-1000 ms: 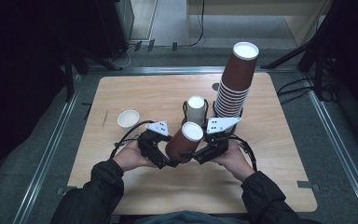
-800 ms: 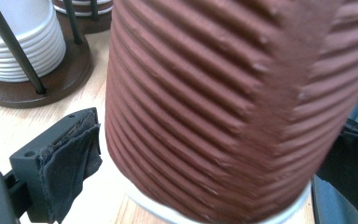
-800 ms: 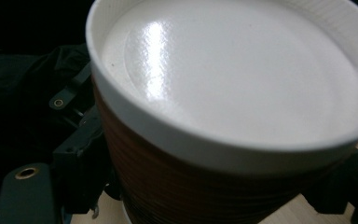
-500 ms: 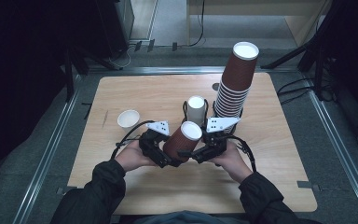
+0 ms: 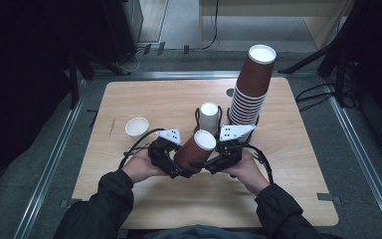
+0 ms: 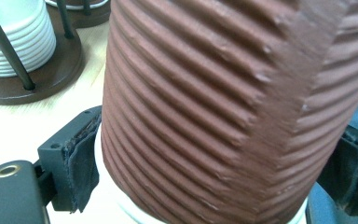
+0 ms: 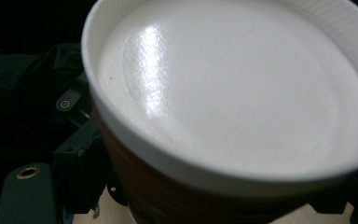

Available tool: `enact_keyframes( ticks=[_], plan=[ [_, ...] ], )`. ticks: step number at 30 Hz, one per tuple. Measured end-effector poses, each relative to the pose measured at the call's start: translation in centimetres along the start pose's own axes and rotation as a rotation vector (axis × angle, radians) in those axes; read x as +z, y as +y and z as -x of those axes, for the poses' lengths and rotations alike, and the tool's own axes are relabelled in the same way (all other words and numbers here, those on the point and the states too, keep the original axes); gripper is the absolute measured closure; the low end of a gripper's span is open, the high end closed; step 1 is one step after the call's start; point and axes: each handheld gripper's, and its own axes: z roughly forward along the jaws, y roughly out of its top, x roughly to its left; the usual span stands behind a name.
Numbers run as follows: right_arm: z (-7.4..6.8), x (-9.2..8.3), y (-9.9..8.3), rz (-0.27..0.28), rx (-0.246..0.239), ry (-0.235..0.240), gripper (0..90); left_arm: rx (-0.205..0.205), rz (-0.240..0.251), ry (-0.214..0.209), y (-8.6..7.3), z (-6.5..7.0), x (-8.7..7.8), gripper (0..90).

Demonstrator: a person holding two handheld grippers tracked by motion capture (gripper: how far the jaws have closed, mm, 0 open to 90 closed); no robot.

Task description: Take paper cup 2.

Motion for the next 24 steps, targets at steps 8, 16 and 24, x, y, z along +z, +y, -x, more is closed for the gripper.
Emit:
enact_keyframes(
  ticks=[8,16,24],
  plan=[
    [-0.07,-0.12,0.26,-0.012,0.016,-0.003,16.0,-0.004,0.013,-0.015,0.01,-0.08,-0.14,8.6],
    [-0.18,-0.2,0.32,-0.014,0.012,-0.017,15.8,-0.003,0.008,-0.009,-0.01,-0.13,-0.33,8.7],
    [-0.14,-0.42,0.42,-0.01,0.01,-0.021,16.1,-0.011,0.014,-0.004,-0.06,-0.2,-0.51,8.9]
  ],
)
